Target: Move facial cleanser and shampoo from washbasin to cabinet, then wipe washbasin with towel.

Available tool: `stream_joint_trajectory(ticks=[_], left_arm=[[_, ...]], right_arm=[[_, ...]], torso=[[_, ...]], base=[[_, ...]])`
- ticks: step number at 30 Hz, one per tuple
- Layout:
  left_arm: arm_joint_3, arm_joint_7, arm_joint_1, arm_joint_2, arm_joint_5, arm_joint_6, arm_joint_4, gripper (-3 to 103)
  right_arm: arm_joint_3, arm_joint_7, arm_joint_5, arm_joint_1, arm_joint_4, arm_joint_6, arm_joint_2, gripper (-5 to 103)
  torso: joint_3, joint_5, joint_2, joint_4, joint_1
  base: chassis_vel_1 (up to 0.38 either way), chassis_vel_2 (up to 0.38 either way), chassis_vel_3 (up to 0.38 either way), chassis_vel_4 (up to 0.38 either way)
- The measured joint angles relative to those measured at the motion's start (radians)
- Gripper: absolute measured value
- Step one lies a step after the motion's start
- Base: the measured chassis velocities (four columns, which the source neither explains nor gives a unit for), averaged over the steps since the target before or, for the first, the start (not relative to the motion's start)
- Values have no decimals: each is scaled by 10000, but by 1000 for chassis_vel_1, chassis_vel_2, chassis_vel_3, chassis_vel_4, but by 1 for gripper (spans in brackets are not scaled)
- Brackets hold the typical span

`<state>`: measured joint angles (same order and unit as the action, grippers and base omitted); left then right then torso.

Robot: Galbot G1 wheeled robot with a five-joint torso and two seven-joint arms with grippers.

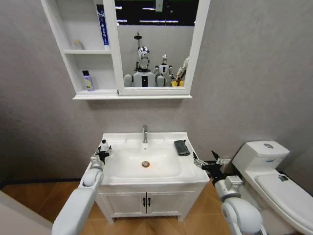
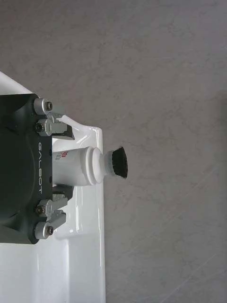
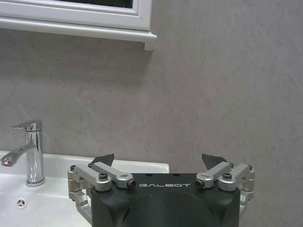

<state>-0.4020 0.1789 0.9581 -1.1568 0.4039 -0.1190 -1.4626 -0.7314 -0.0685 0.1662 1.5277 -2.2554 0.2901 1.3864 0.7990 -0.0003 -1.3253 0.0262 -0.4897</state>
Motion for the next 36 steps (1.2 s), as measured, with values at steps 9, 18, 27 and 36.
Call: stream_joint_trajectory(ticks=[9, 18, 27, 36], left_arm=[[-24, -43, 143, 123, 302, -300, -471, 33], [-492, 1049, 1239, 1615, 1342, -1223, -3923, 33], [-824, 2800, 266, 4582, 4858, -3351, -7214, 33], [-153, 2959, -3467, 6399, 7432, -4395, -6835, 32]], right_arm=[[47, 7, -38, -22, 4, 0, 35, 100], [37, 2, -62, -20, 30, -2, 106, 100], [252, -56, -268, -74, 124, -46, 252, 100], [280, -102, -298, 50, 68, -75, 232, 100]], torso=[[0, -1, 0, 0, 0], [-2, 0, -1, -1, 1], [-2, 1, -1, 0, 2], [-1, 2, -1, 1, 2]], base=[[0, 0, 0, 0], [0, 0, 0, 0], [0, 0, 0, 0], [0, 0, 0, 0]])
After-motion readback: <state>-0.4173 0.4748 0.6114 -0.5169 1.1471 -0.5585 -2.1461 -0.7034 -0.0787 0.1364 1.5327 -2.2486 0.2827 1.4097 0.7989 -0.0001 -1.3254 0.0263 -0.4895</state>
